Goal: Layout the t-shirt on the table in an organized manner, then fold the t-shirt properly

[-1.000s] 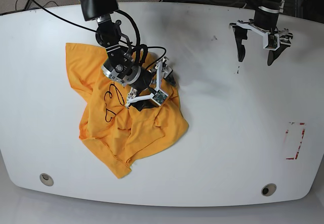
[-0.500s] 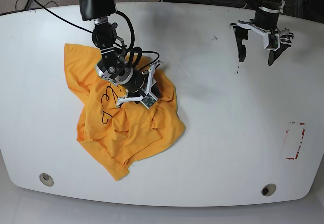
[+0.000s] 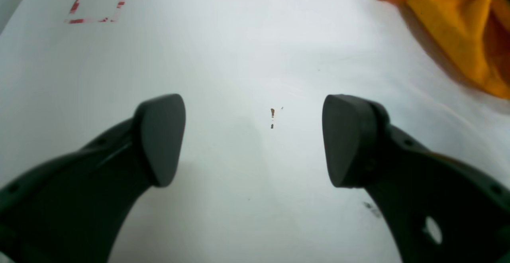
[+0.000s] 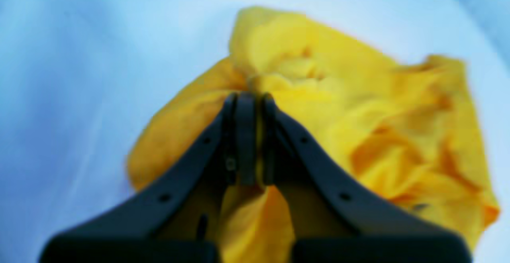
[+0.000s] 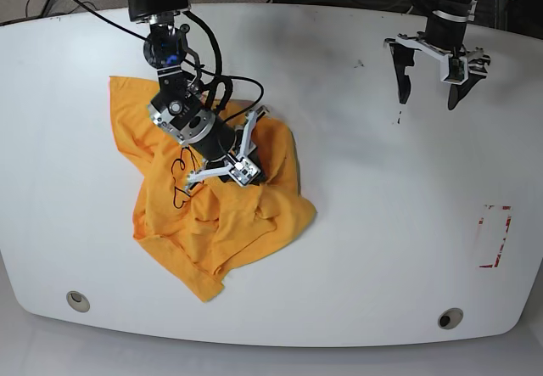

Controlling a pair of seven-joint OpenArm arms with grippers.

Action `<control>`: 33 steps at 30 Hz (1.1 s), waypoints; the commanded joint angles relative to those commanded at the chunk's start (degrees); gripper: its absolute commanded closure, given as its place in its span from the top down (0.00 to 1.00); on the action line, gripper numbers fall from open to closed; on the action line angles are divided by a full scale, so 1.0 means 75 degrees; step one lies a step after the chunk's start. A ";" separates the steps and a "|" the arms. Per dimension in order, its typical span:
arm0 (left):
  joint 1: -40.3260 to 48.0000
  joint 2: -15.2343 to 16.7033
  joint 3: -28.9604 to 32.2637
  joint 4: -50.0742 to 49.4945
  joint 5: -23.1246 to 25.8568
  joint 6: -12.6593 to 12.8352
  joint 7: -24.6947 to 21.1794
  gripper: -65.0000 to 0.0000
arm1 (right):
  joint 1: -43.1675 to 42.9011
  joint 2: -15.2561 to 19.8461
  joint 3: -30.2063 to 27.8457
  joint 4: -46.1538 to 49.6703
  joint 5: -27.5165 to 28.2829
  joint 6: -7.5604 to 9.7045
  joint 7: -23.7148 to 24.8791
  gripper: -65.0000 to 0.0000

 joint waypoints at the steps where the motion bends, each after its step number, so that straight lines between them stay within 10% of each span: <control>1: 0.0000 0.0000 0.0000 -0.0047 0.0000 0.0000 0.0000 0.79 | 0.0035 0.0000 0.0000 0.0211 0.0000 0.0012 -0.0070 0.00; 33: -0.1676 0.0035 0.1653 -0.0539 0.0000 0.0000 0.0504 0.79 | 0.3622 -0.0223 -0.0047 0.1512 0.0000 0.0059 -0.0352 0.00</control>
